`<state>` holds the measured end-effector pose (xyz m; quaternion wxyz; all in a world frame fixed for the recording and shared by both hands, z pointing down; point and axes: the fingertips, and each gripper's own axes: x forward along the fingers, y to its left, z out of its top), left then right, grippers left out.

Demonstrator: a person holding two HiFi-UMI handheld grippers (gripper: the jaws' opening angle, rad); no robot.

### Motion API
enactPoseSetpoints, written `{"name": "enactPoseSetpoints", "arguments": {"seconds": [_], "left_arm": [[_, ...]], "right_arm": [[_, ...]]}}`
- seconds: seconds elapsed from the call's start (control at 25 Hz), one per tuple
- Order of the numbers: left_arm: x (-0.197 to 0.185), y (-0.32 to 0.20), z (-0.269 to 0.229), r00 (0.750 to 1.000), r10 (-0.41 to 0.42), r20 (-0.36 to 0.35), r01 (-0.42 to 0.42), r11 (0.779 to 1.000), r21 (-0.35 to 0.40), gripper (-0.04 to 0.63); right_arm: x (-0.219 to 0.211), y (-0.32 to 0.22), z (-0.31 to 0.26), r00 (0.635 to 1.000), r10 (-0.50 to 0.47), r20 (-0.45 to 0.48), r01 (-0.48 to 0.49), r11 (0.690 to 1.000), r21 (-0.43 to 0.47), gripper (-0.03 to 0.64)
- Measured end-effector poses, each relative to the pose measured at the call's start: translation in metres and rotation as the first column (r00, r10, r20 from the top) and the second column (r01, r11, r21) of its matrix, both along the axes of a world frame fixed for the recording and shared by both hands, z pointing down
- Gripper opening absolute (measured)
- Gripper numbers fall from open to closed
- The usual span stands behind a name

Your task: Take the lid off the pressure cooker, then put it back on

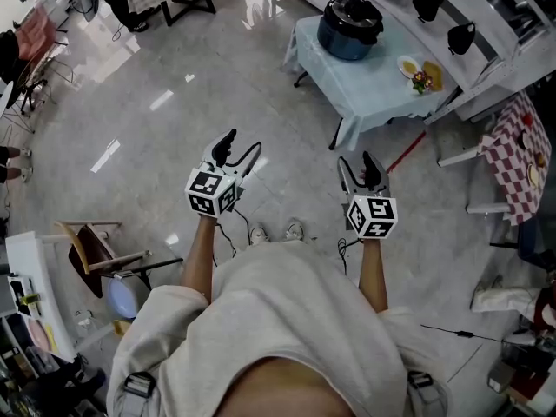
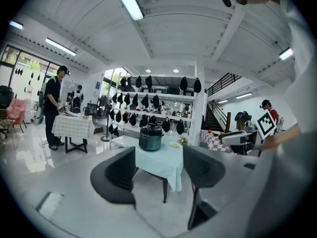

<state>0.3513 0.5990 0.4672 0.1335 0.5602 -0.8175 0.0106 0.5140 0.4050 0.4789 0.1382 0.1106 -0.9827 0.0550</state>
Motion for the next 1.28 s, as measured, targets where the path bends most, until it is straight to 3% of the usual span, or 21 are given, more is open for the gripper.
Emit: {"name": "enactPoseSetpoints", "arguments": {"seconds": [0.04,0.12,0.88,1.08,1.28], "left_arm": [[0.001,-0.002,0.002,1.000,0.002,0.005,-0.002,1.000,-0.002,0.297],[0.002,-0.006,0.004,1.000,0.001,0.016,-0.001,1.000,-0.006,0.325],[0.009,-0.081,0.017,1.000,-0.019,0.000,0.019,0.999,-0.049,0.328],[-0.007,-0.093,0.033,0.999,-0.029,-0.019,0.028,0.997,-0.072,0.328],[-0.047,-0.112,0.041,0.999,-0.031,-0.020,0.030,0.997,-0.068,0.328]], "right_arm": [[-0.002,0.000,0.001,1.000,-0.007,0.006,0.007,1.000,0.001,0.287],[-0.003,-0.001,0.002,1.000,-0.013,0.005,0.013,1.000,0.004,0.301],[-0.017,-0.076,0.012,0.997,-0.079,-0.017,0.079,0.997,0.001,0.301],[-0.037,-0.093,0.022,0.996,-0.083,-0.026,0.083,0.996,-0.010,0.301],[-0.079,-0.112,0.031,0.996,-0.088,-0.034,0.088,0.996,-0.010,0.301]]}}
